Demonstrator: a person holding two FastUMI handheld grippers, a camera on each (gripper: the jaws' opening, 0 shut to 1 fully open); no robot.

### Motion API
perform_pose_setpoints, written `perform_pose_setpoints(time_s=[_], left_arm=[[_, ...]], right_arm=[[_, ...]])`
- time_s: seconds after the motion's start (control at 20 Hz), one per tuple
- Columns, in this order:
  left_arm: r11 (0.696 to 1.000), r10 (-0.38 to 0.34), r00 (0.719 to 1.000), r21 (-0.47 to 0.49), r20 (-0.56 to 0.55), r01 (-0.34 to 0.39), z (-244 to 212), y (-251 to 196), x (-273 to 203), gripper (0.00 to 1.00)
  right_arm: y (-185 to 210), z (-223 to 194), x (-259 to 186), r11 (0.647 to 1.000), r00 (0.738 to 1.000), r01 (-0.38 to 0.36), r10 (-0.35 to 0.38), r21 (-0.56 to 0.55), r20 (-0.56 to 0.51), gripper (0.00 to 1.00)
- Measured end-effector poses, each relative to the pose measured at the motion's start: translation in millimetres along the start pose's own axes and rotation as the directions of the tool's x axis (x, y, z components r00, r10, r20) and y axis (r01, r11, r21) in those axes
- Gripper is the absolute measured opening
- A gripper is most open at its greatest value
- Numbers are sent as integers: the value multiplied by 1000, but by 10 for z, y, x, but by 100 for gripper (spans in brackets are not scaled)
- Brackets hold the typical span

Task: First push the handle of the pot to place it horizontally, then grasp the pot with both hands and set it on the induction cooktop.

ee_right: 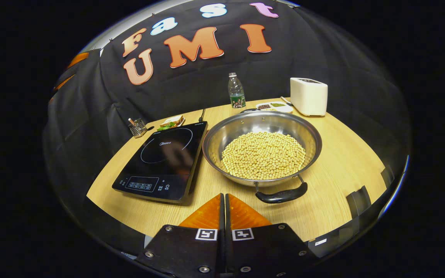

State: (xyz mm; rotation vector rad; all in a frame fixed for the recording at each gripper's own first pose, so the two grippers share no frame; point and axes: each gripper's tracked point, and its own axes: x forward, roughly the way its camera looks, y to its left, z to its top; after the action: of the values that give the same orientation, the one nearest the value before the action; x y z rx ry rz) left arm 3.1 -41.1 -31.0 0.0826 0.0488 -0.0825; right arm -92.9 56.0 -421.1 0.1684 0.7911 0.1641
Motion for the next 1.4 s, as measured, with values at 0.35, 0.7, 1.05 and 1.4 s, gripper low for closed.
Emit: perform_pose_setpoints(time_s=[0.35, 0.7, 1.05, 1.4], left_arm=[[1000, 25, 1000, 4, -10, -25, -51, 143, 5, 99], [999, 36, 999, 11, 3, -36, -21, 161, -9, 99], [1000, 23, 999, 18, 27, -24, 73, 108, -30, 99], [1000, 5, 1000, 16, 28, -5, 83, 5, -2, 99]], right_arm=[[-129, -139, 245, 999, 996, 53, -52, 11, -74, 0], [-421, -169, 299, 985, 990, 119, -108, 121, -93, 0], [-697, -128, 292, 959, 985, 160, -141, 232, -96, 0], [-1080, -18, 298, 914, 979, 205, -187, 349, -87, 0]])
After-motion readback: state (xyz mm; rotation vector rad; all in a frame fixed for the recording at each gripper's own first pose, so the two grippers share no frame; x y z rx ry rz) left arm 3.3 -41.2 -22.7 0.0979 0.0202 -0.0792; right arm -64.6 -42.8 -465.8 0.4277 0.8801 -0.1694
